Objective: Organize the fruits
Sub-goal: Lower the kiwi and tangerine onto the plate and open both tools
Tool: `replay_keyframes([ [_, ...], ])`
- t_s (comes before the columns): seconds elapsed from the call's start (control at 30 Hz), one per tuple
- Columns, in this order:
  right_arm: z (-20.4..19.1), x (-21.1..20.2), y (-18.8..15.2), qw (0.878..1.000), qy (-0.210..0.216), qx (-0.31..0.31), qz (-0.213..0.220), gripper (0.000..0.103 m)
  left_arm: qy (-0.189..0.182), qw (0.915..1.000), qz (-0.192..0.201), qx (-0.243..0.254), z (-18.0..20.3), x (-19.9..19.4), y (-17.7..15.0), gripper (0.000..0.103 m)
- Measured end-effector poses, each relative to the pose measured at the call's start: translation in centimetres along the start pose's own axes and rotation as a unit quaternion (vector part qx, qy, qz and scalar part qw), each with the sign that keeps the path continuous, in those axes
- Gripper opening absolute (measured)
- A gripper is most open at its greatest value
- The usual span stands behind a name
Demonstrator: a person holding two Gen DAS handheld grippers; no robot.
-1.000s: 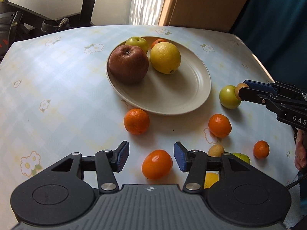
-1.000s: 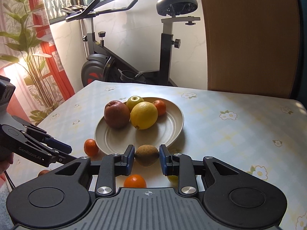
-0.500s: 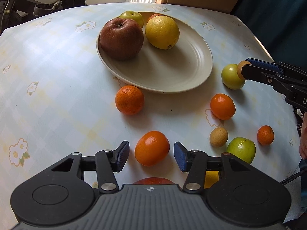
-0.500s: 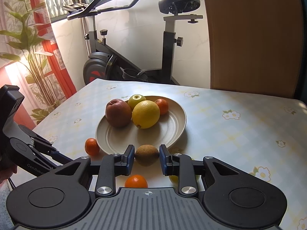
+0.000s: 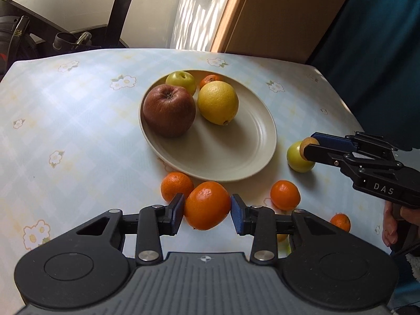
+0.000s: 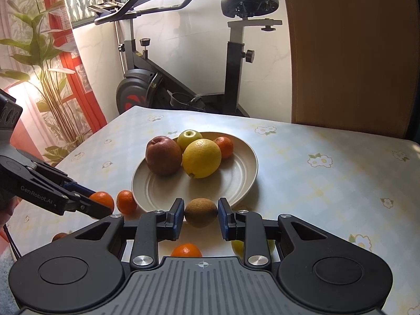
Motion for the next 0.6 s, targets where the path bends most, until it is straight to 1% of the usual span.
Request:
replay_keyframes([
  [0.07,-0.1,0.4,0.4,1.0,0.0,-0.01,0.0,0.025,0.01,0.9998,0.015,-0.001,-0.2,0.2,1.3,0.04],
  [0.17,-0.1,1.4,1.3,0.999,-0.004,-0.037,-0.003,0.025,0.028,0.9993,0.025,0.001,-0.3,1.3,3.0,0.04],
  [0.27,0.2,2.7,2.5,0.998,-0.007,-0.059,-0.008,0.025,0.035,0.9987,0.032,0.019,0.2,2.7,4.2,0.04],
  [0.37,0.9,4.3,3.6,0.997,-0.016,-0.076,-0.015,0.025,0.044,0.9981,0.025,0.036,0.6,4.1,4.7,0.04],
  [0.47,2.1,6.4,4.2,0.996,-0.029,-0.085,-0.027,0.025,0.054,0.9978,0.009,0.036,0.3,5.4,4.6,0.04],
  [0.6,3.6,8.9,4.5,0.996,-0.04,-0.073,-0.045,0.025,0.058,0.9977,-0.003,0.033,-0.2,6.4,4.2,0.04],
])
Point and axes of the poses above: each gripper's, at about its wrist camera, not at the fingertips, and x roughly the way its jaws point, z to its right, y to its top, the point moved 8 cm from there along x, roughly the way its jaws point, and after that the axes turned 5 degrees about z, right-handed, at the moved point
